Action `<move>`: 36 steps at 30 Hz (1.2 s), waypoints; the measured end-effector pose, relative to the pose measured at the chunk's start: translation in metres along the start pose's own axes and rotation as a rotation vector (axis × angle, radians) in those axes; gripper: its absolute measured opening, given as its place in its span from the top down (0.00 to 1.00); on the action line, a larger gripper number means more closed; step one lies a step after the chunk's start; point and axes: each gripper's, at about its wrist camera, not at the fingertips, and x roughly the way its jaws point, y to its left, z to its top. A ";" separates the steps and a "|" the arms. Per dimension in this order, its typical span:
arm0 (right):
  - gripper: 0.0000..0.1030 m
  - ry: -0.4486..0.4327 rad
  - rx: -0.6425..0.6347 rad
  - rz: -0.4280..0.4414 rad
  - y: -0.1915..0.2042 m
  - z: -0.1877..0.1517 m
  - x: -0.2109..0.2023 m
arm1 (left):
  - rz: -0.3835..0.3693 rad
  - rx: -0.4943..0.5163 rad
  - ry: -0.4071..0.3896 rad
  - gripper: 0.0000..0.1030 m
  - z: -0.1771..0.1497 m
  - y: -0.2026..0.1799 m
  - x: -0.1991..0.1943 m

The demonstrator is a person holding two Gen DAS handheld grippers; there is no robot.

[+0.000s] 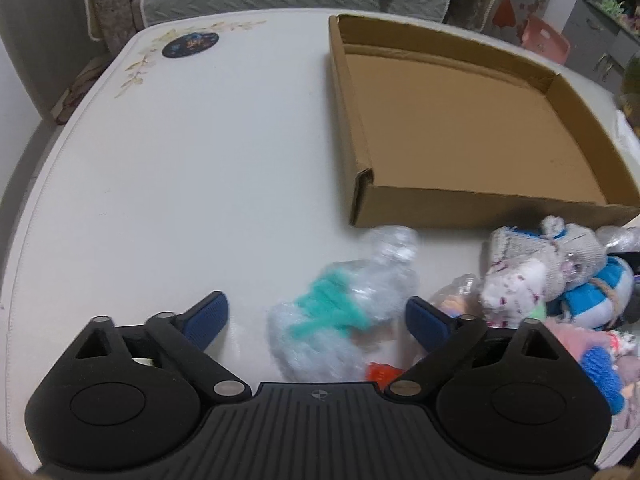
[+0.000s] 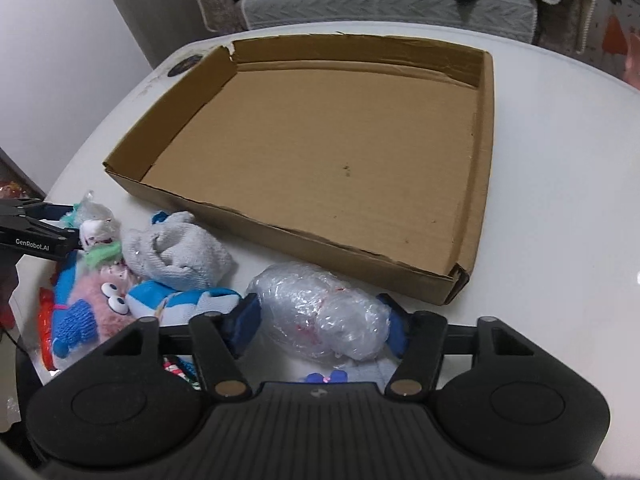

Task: Organize objects
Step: 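Grasp the teal-tied bubble-wrap bundle with left gripper while right grasps clear bundle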

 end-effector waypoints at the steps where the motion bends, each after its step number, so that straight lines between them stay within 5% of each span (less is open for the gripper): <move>1: 0.54 -0.004 -0.004 0.014 0.000 -0.002 -0.002 | -0.005 -0.003 -0.005 0.15 0.000 0.000 -0.001; 4: 0.67 -0.011 0.001 0.052 -0.006 -0.001 -0.001 | -0.021 -0.013 -0.025 0.35 0.000 0.001 -0.006; 9: 0.69 -0.007 -0.033 0.048 -0.007 0.011 -0.001 | -0.056 -0.045 -0.046 0.41 0.004 0.003 -0.006; 23: 0.69 -0.178 -0.083 -0.008 0.004 0.022 -0.073 | -0.050 -0.063 -0.197 0.43 0.017 0.007 -0.065; 36: 0.69 -0.275 -0.115 -0.021 0.003 0.054 -0.093 | -0.085 0.044 -0.283 0.43 0.073 -0.035 -0.094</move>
